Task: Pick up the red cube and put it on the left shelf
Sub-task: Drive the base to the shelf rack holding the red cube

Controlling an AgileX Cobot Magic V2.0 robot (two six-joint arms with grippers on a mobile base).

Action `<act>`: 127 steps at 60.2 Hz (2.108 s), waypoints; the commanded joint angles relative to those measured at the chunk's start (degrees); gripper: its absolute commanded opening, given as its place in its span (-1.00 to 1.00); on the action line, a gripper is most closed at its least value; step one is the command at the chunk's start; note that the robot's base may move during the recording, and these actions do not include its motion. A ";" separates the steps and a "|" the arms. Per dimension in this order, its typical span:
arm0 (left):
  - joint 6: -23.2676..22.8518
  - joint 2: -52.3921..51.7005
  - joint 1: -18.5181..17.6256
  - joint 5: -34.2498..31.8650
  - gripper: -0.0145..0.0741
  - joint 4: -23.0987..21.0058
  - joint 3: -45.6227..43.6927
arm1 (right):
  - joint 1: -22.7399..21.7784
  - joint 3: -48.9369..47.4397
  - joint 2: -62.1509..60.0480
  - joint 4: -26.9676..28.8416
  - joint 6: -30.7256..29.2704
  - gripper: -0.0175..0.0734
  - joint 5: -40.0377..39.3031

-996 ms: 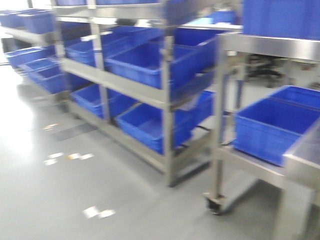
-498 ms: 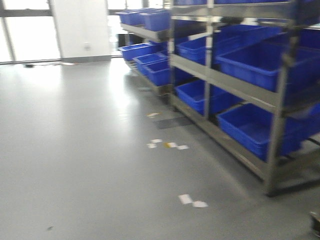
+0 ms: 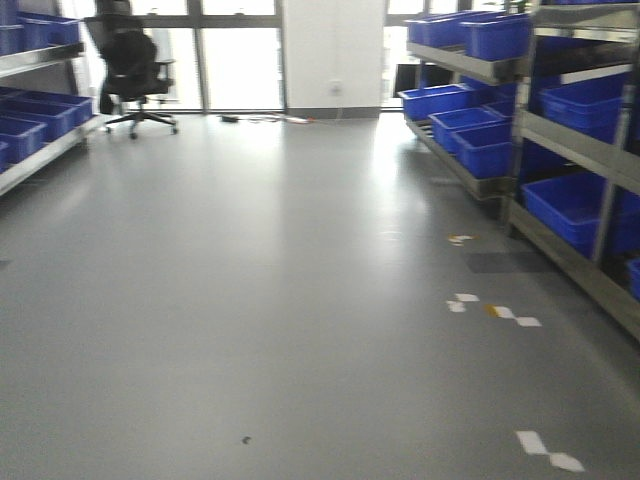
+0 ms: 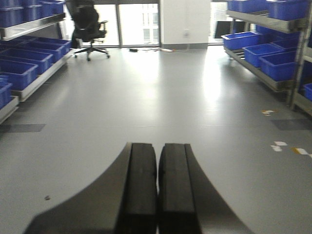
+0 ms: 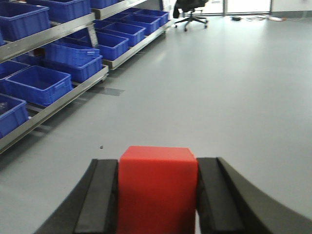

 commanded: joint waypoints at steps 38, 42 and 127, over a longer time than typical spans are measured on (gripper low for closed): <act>-0.05 -0.95 -0.07 -4.98 -0.44 -0.39 1.32 | -0.17 -1.51 0.31 -0.37 -0.07 -0.10 -5.04; -0.05 -0.95 -0.07 -4.98 -0.44 -0.39 1.32 | -0.17 -1.51 0.31 -0.37 -0.07 -0.10 -5.04; -0.05 -0.95 -0.07 -4.98 -0.44 -0.39 1.32 | -0.17 -1.51 0.36 -0.37 -0.07 -0.10 -4.69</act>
